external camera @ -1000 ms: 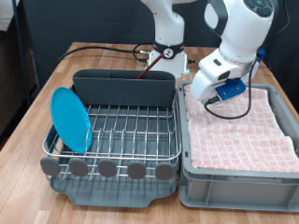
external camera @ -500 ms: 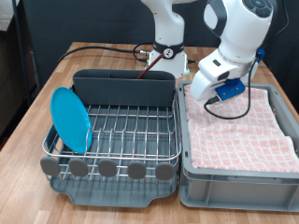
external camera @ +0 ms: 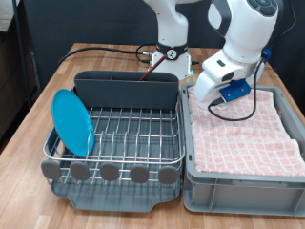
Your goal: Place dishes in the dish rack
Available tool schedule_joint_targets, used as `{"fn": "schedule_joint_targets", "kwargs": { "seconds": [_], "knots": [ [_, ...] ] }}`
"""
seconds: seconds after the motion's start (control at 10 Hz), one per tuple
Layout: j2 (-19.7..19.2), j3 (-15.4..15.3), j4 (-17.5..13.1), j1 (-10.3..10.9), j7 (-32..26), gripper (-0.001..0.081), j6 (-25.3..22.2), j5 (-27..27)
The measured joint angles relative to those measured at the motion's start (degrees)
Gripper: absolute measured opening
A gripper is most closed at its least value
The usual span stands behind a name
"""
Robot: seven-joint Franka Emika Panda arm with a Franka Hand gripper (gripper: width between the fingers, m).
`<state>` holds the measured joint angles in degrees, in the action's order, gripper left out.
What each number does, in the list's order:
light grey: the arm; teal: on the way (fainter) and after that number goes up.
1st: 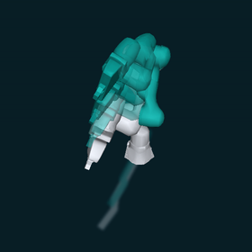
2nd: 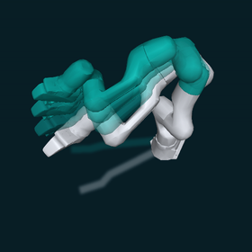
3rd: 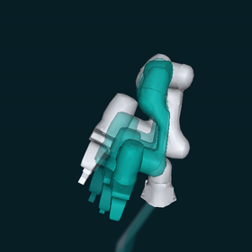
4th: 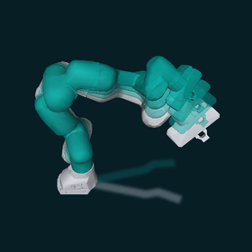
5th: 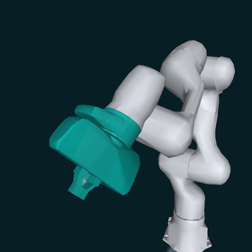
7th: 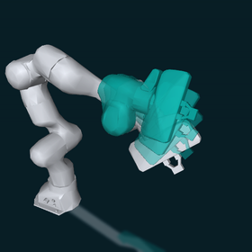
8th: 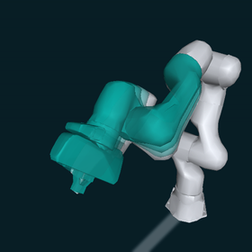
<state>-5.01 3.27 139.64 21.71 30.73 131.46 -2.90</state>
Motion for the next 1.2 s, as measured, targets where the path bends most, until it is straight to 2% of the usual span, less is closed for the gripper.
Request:
{"fn": "schedule_joint_targets", "kwargs": {
  "seconds": [0.4,0.6,0.9,1.1,1.2],
  "knots": [
    [3.8,2.4,-3.6,-1.0,0.1,0.0071,-4.7,0.3],
    [4.9,4.0,-5.9,-2.0,0.0,0.0071,-4.9,-0.6],
    [4.8,6.2,-10.5,-3.4,0.5,0.0071,-3.6,-3.0],
    [2.9,7.2,-14.1,-3.7,-0.7,0.0071,-3.6,-3.4],
    [2.9,7.2,-14.0,-3.7,-0.7,0.0071,-3.6,-3.3]
  ]
}}
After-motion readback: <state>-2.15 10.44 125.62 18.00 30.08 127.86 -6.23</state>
